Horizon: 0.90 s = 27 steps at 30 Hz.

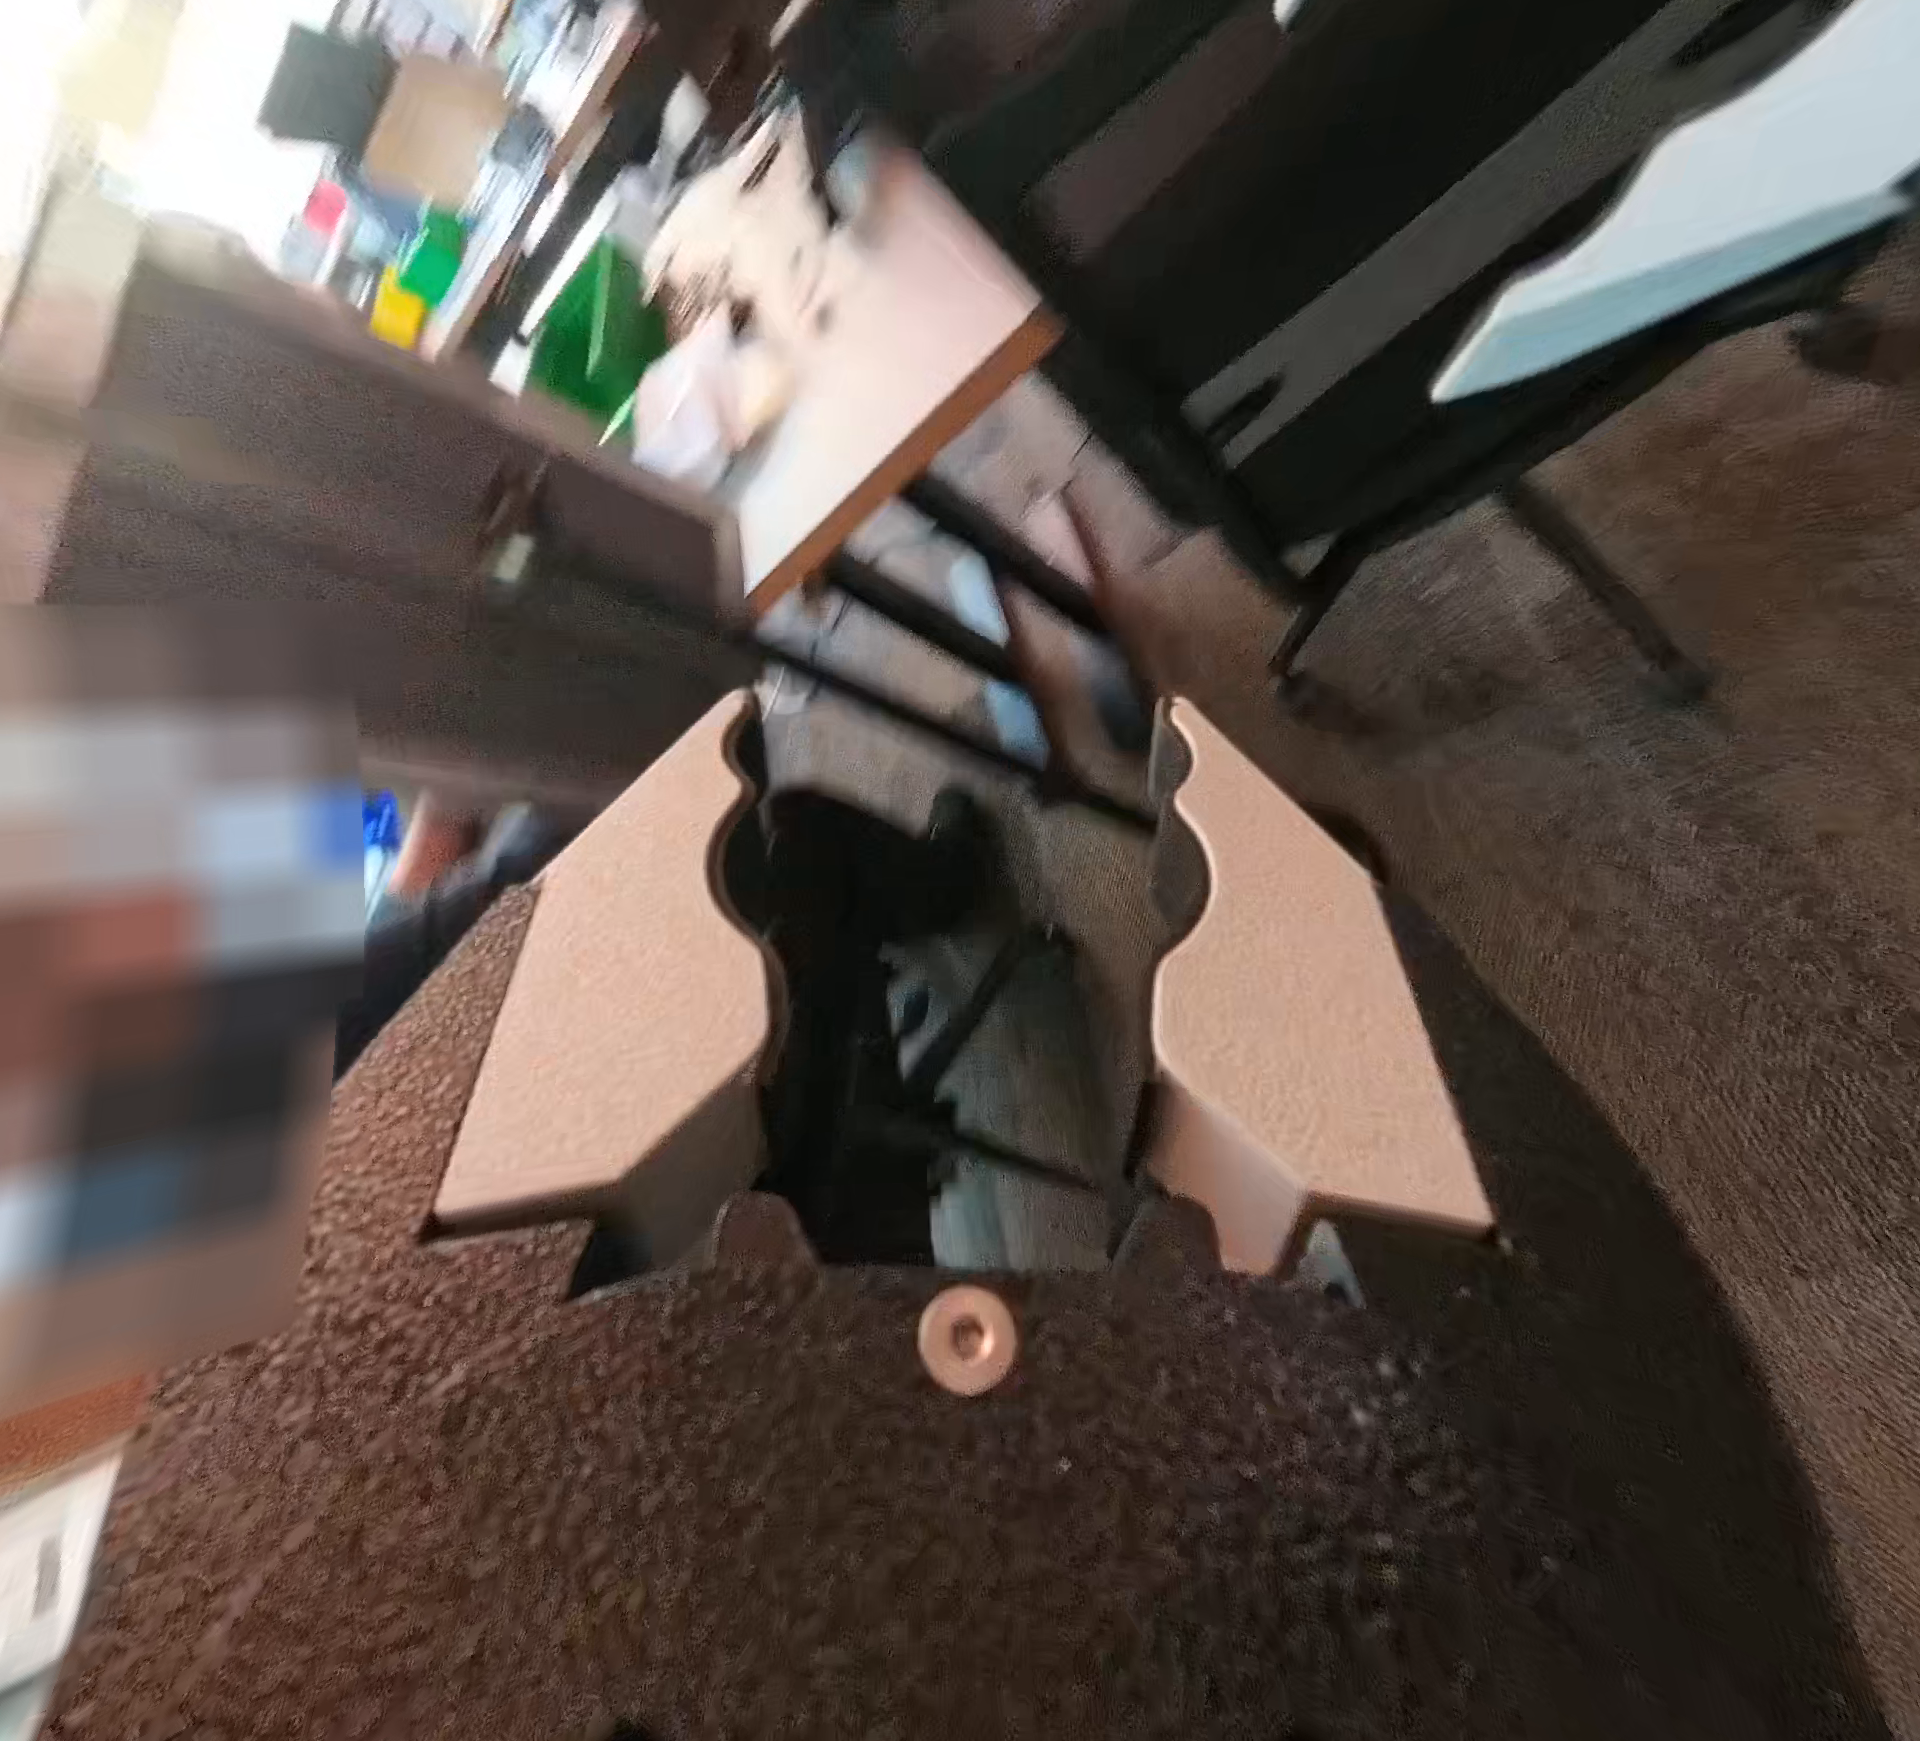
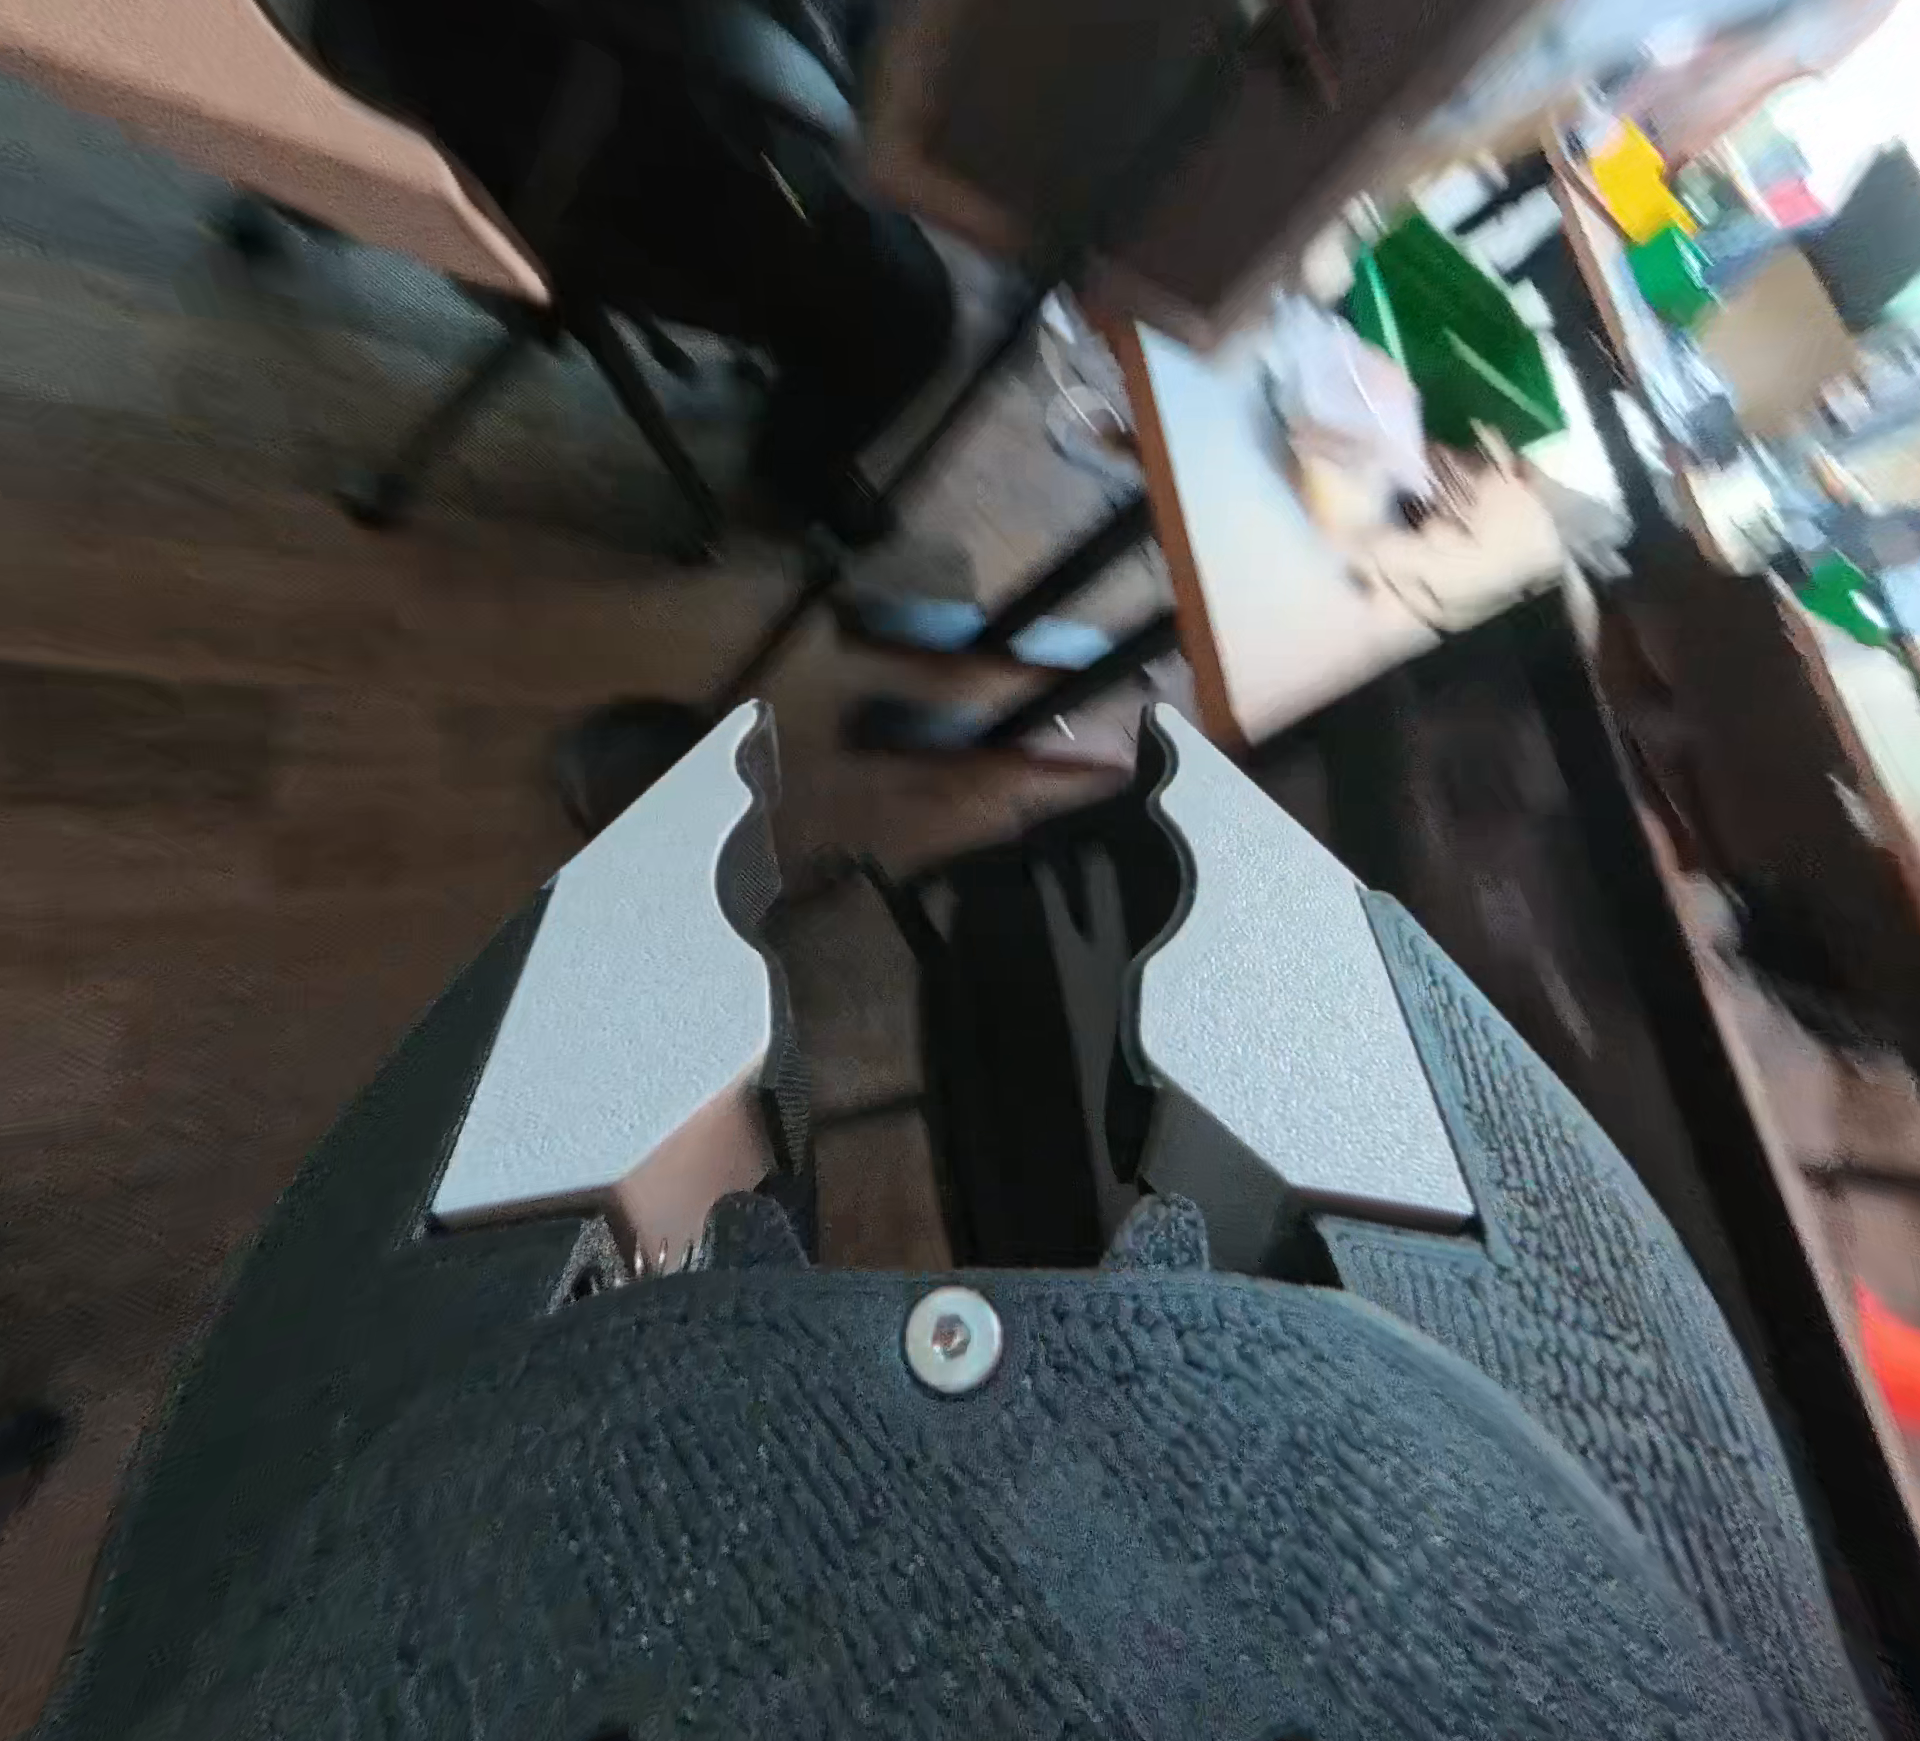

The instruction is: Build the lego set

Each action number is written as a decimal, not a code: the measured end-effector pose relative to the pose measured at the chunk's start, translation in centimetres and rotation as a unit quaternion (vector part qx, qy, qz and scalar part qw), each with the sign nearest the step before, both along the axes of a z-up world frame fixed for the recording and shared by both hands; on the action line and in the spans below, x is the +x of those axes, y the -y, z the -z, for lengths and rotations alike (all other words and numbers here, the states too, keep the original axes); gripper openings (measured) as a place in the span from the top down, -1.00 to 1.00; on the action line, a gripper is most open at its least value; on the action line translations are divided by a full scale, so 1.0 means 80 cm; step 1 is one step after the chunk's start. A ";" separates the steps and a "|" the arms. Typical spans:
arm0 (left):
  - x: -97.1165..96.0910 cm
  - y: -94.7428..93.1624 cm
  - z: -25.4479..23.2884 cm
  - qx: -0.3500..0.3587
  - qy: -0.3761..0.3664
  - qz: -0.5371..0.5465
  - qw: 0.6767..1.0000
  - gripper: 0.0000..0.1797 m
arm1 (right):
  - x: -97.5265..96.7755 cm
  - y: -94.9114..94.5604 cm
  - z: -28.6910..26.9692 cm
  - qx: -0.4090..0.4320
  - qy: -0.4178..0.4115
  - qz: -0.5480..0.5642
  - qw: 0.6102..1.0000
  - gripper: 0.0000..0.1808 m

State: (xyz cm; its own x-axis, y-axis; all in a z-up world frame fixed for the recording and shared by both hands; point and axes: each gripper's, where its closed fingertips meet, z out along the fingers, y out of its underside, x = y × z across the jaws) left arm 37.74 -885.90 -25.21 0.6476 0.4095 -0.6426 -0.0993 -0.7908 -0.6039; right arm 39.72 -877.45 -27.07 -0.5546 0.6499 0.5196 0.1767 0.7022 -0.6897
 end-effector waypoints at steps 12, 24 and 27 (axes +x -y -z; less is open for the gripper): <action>0.121 0.640 -0.075 0.027 -0.001 -0.387 0.922 0.09 | -0.001 0.647 -0.140 -0.117 -0.051 -0.294 0.947 0.22; 0.048 1.071 -0.087 0.083 -0.052 -0.494 0.864 0.10 | -0.116 1.093 -0.140 -0.113 -0.055 -0.391 0.912 0.22; -0.007 1.183 -0.105 0.057 -0.052 -0.508 0.858 0.08 | -0.172 1.195 -0.146 -0.107 -0.038 -0.393 0.912 0.21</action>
